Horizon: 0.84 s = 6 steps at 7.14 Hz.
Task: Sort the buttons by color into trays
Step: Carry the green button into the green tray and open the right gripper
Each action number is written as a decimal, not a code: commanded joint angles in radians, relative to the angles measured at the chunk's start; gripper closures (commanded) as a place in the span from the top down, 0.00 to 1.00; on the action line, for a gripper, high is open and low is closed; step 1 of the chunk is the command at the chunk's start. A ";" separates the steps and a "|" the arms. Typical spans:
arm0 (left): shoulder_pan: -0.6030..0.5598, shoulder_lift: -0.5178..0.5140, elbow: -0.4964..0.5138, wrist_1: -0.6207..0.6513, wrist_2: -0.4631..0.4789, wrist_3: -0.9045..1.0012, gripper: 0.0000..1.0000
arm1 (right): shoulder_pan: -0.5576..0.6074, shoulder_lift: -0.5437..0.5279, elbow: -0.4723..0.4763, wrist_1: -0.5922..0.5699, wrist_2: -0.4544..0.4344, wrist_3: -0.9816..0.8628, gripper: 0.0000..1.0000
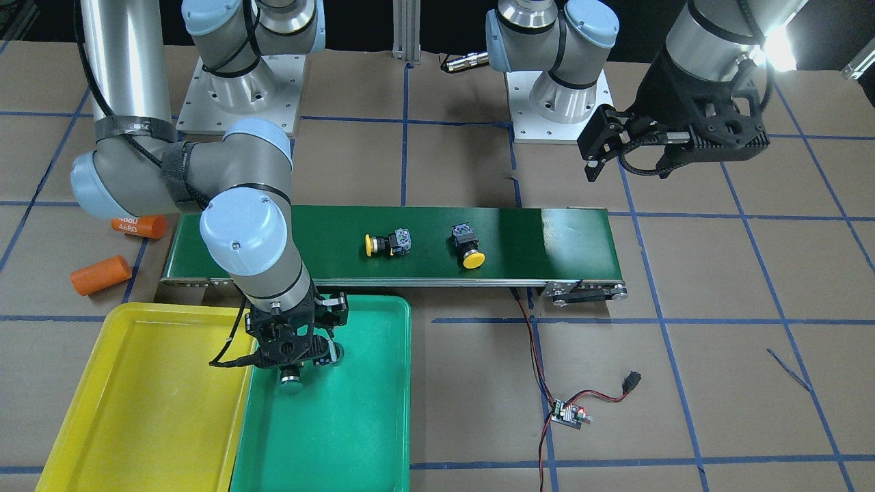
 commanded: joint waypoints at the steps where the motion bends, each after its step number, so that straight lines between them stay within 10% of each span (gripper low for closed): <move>1: 0.000 0.000 -0.003 0.005 -0.001 0.000 1.00 | -0.007 -0.060 0.008 0.076 -0.006 -0.007 1.00; 6: -0.002 0.012 -0.018 0.008 0.005 0.000 1.00 | -0.110 -0.394 0.268 0.233 -0.051 -0.036 1.00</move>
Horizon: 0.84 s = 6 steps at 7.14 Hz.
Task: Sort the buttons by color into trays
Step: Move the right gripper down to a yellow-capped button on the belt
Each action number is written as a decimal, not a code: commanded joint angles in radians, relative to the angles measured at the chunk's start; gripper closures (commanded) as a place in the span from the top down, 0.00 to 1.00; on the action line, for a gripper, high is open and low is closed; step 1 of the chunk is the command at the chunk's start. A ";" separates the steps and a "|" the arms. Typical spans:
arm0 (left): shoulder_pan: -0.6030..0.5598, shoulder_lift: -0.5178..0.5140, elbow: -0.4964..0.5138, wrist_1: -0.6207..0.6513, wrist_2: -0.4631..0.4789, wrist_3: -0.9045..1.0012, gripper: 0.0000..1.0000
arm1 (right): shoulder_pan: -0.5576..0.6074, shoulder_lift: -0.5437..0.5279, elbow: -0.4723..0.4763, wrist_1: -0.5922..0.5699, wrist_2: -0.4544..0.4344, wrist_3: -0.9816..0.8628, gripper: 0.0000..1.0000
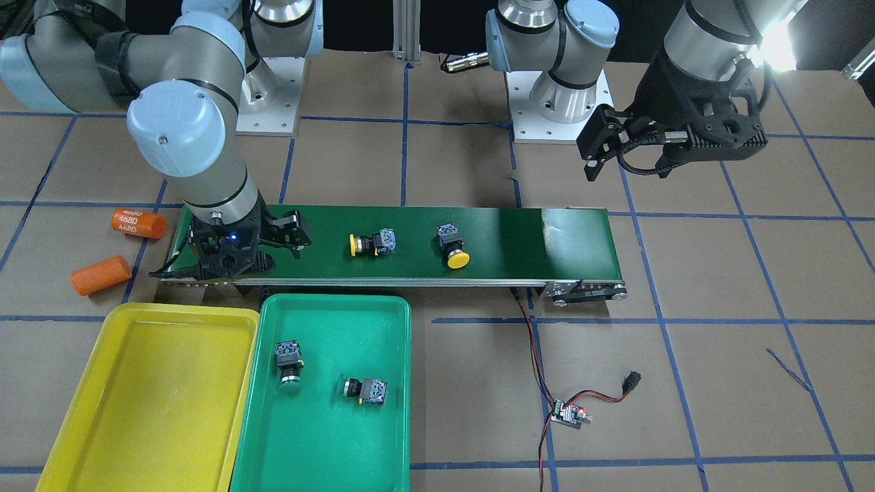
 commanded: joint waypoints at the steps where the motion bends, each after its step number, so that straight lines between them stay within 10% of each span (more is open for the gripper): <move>1: -0.002 0.006 -0.008 0.001 -0.004 0.000 1.00 | -0.041 -0.177 0.210 -0.010 -0.008 -0.006 1.00; 6: 0.000 0.009 -0.008 0.001 -0.004 0.000 1.00 | -0.072 -0.238 0.350 -0.152 -0.006 -0.504 1.00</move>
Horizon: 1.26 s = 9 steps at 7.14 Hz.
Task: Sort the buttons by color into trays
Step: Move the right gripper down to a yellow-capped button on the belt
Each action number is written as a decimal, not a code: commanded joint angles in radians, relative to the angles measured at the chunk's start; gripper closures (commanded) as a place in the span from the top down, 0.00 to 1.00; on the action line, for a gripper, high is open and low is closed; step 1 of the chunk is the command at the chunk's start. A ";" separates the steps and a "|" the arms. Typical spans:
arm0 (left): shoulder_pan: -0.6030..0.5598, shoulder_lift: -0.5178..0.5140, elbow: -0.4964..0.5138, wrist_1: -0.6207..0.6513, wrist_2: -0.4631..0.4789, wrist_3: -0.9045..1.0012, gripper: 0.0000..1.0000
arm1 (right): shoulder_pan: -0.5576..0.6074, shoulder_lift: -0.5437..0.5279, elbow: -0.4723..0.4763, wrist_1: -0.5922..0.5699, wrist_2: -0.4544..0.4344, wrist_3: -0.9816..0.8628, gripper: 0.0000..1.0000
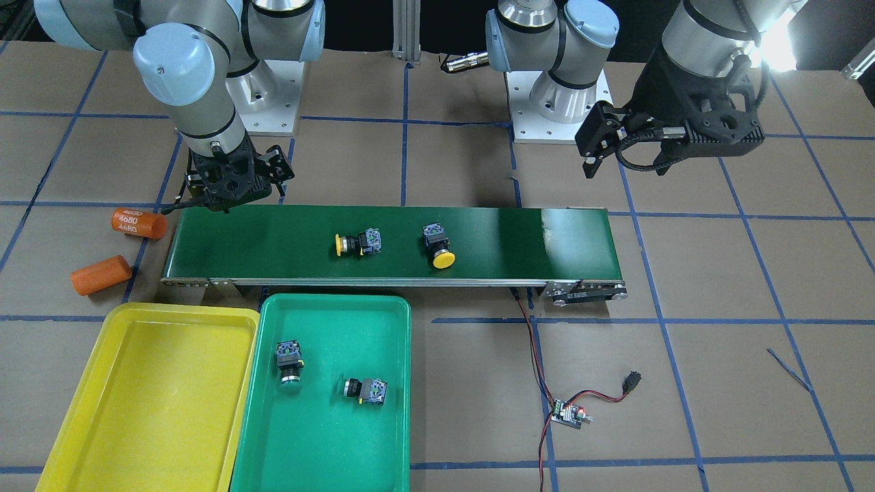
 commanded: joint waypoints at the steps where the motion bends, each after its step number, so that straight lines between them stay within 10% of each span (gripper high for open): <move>1: 0.000 0.001 0.000 0.000 0.000 0.000 1.00 | 0.008 0.001 0.011 -0.046 -0.002 -0.299 1.00; 6: 0.000 -0.001 0.001 0.000 0.001 0.000 1.00 | 0.008 0.020 0.010 -0.054 0.050 -0.947 1.00; 9: 0.000 -0.001 0.000 0.002 0.001 0.000 1.00 | 0.009 0.058 0.011 -0.141 0.047 -0.956 1.00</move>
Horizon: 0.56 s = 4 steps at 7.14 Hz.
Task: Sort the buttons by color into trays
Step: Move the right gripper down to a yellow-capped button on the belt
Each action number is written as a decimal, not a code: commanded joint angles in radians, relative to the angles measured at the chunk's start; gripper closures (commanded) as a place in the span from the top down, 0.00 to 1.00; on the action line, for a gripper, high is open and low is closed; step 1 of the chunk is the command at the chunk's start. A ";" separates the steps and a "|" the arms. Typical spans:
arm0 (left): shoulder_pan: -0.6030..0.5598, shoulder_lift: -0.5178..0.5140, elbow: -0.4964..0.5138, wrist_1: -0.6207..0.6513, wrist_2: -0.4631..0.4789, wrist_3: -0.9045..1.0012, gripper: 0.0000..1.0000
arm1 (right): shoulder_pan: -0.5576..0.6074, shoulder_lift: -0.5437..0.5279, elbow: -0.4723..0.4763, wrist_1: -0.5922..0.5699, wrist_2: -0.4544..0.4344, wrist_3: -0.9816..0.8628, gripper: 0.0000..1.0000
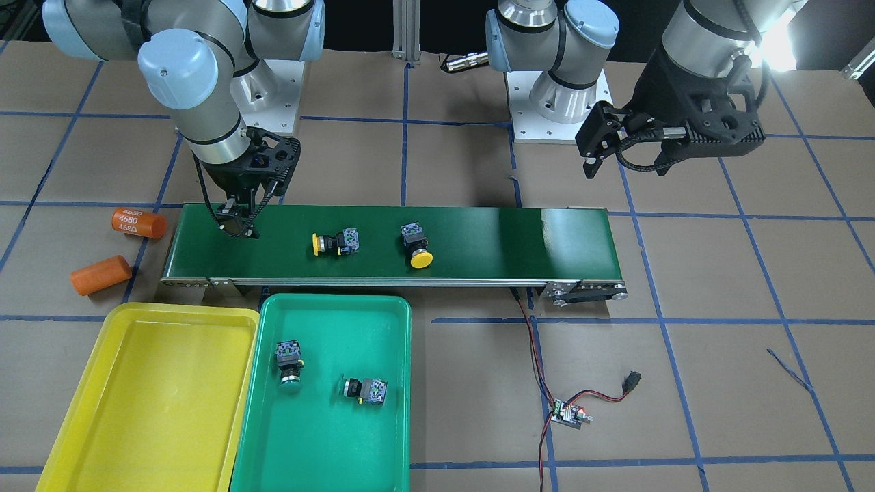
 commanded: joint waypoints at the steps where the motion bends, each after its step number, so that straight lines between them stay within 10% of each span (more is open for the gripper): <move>1: 0.000 0.000 -0.001 0.001 0.000 0.000 1.00 | 0.001 0.065 0.000 -0.049 -0.002 -0.011 1.00; 4: 0.000 0.001 -0.002 0.001 0.002 0.000 1.00 | 0.001 0.103 0.000 -0.083 -0.002 -0.022 1.00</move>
